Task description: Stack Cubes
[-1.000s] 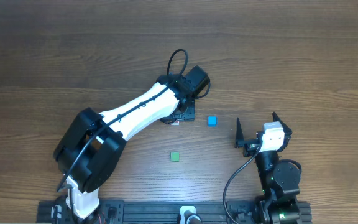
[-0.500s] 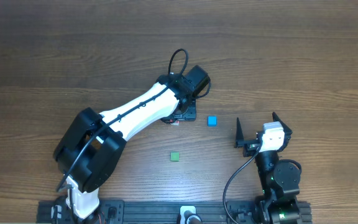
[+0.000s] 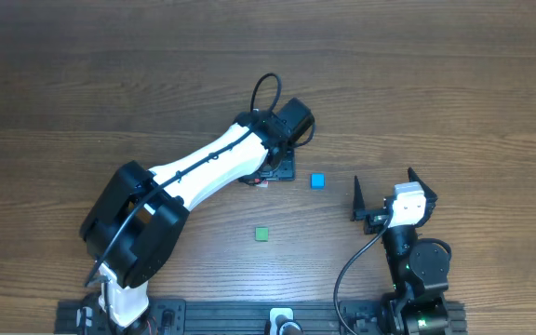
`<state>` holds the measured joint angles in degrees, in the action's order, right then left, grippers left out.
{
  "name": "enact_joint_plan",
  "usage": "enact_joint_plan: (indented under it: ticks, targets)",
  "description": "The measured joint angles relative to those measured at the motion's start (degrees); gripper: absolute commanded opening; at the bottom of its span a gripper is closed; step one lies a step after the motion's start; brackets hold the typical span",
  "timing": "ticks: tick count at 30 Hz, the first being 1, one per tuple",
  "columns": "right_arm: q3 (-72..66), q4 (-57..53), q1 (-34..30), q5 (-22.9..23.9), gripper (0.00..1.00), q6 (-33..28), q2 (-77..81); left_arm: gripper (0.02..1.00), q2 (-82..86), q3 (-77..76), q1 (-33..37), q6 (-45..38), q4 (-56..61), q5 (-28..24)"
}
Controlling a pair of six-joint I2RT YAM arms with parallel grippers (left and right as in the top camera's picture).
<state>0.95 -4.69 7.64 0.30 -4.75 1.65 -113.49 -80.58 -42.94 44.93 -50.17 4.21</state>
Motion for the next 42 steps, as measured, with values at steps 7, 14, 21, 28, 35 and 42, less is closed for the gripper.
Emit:
enact_joint_plan:
  ticks: [7, 14, 21, 28, 35, 42]
  targets:
    - [-0.02, 0.00, 0.00, 0.00, 0.991, 0.02, 0.00, 0.722, -0.26, -5.62, 1.29, 1.20, -0.50, 1.73]
    - [0.00, 0.00, 0.00, 0.00, 0.993, 0.02, 0.00, 0.726, -0.26, -9.03, 6.40, 1.11, 3.30, 2.49]
    - [0.00, 0.00, 0.00, 0.00, 0.991, 0.04, 0.00, 0.733, -0.33, -9.03, 7.26, 0.98, 4.94, 3.17]
    - [0.00, 0.00, 0.00, 0.00, 0.993, 0.04, 0.00, 0.728, -0.33, -9.05, 7.23, 0.24, 6.12, 3.41]
    - [0.00, 0.00, 0.00, 0.00, 0.993, 0.00, 0.00, 0.724, -0.50, -9.03, 7.52, -1.25, 8.55, 3.78]
    - [0.00, 0.00, 0.00, 0.00, 0.991, 0.00, 0.00, 0.689, -4.22, -9.05, 8.15, -2.54, 9.35, 3.78]
